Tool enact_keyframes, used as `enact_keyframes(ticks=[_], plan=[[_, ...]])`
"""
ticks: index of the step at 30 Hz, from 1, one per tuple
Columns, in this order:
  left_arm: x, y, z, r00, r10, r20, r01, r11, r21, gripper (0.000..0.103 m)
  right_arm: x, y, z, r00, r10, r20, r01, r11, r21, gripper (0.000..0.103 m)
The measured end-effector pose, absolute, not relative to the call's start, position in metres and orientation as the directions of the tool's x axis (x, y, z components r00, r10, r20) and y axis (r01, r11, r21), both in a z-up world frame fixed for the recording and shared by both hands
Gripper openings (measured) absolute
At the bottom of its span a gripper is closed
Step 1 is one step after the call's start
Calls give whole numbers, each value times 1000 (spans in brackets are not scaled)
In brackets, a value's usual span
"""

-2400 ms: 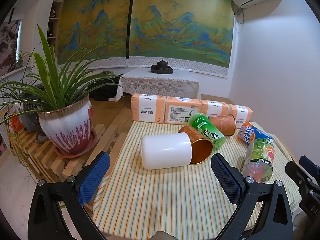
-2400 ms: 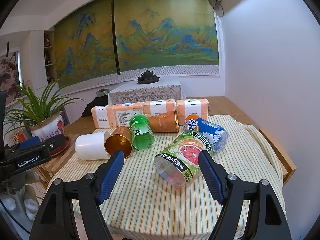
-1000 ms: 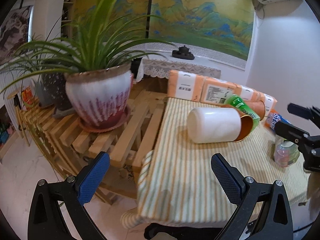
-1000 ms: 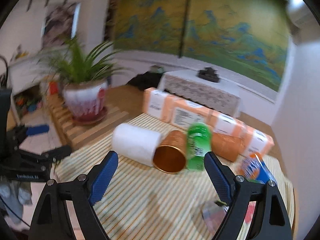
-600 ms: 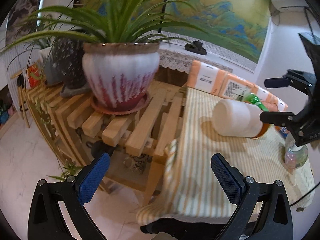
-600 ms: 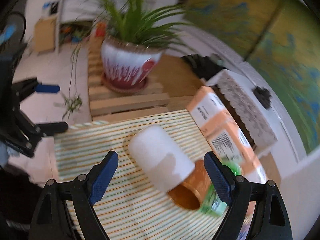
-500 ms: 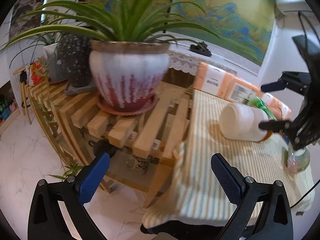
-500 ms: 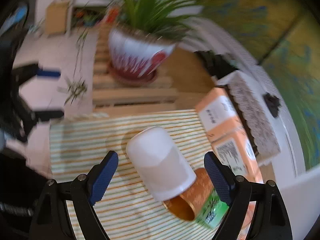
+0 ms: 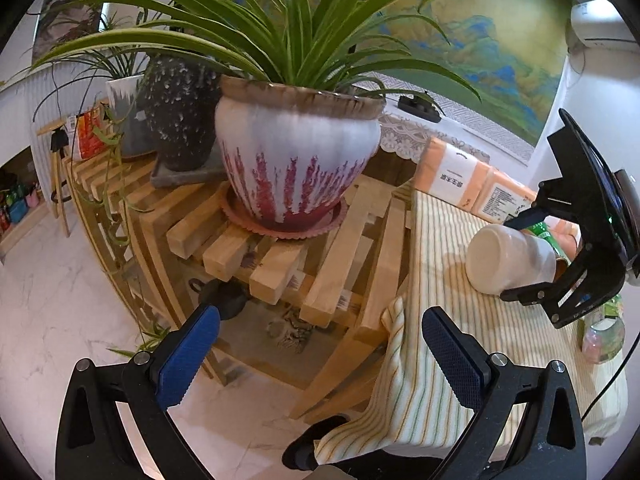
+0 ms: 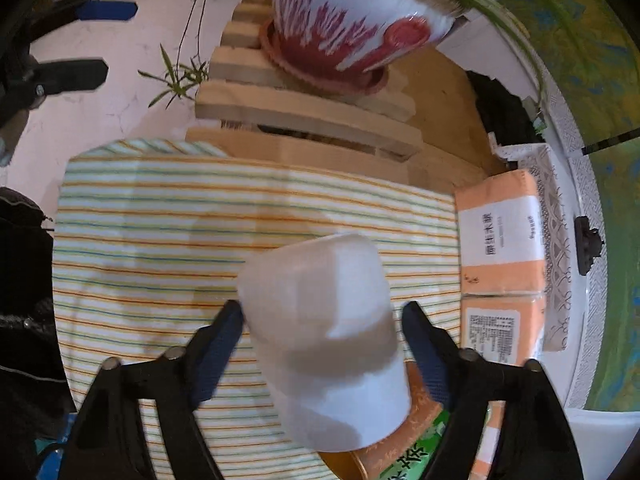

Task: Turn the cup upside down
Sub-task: 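Reach the right tool to the white cup and close on its body, then lift the white cup with the right tool while the left tool grasps it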

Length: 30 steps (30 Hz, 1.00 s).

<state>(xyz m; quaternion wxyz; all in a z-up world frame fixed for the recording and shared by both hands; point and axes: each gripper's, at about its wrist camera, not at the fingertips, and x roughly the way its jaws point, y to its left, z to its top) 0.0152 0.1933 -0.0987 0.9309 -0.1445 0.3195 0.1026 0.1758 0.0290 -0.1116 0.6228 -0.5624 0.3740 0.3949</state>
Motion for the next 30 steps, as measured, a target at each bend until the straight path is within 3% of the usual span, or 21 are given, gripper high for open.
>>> enact_keyframes(ticks=[9, 19, 30], plan=[[5, 187, -92, 786, 100, -610, -276, 940, -201, 103, 159, 36, -98, 402, 119, -908, -915, 85, -395, 74], [-16, 181, -80, 808, 98, -582, -270, 938, -217, 103, 128, 31, -64, 318, 223, -922, -942, 184, -280, 74], [-12, 154, -82, 803, 13, -596, -191, 952, -237, 103, 134, -6, -78, 246, 23, -969, -889, 405, -216, 74]])
